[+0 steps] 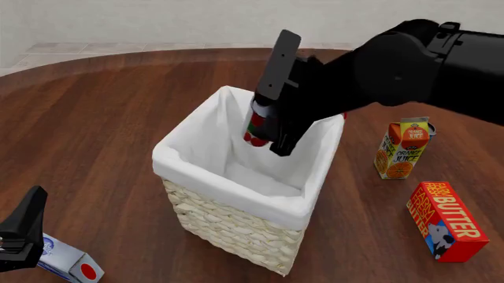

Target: Pick up the tomato sauce, and put it in the basket.

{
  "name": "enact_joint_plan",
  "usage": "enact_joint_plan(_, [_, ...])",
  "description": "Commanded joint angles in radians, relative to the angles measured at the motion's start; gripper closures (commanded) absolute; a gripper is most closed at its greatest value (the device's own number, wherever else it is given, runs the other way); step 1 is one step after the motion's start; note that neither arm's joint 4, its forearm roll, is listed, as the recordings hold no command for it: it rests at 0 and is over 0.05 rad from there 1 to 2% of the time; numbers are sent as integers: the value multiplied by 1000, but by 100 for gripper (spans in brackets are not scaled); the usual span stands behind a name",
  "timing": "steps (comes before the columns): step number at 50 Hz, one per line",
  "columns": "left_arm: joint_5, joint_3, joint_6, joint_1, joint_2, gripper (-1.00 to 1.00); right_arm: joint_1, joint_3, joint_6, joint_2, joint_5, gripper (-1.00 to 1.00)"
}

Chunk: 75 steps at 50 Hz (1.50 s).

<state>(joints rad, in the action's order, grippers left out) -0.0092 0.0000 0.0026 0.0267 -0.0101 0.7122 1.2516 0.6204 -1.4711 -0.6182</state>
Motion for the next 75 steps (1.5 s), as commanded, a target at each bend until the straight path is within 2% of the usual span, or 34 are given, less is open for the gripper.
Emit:
enact_joint_plan(1, [2, -1, 0, 0, 2, -100, 15, -11, -31, -24, 13, 100])
enact_joint_plan(32, [2, -1, 0, 0, 2, -100, 41, -5, -65, -113, 52, 100])
enact_joint_plan(39, [2, -1, 0, 0, 2, -100, 71, -15, -91, -138, 53, 100])
enact_joint_plan(75, [2, -1, 0, 0, 2, -100, 54, -22, -107, -156, 54, 100])
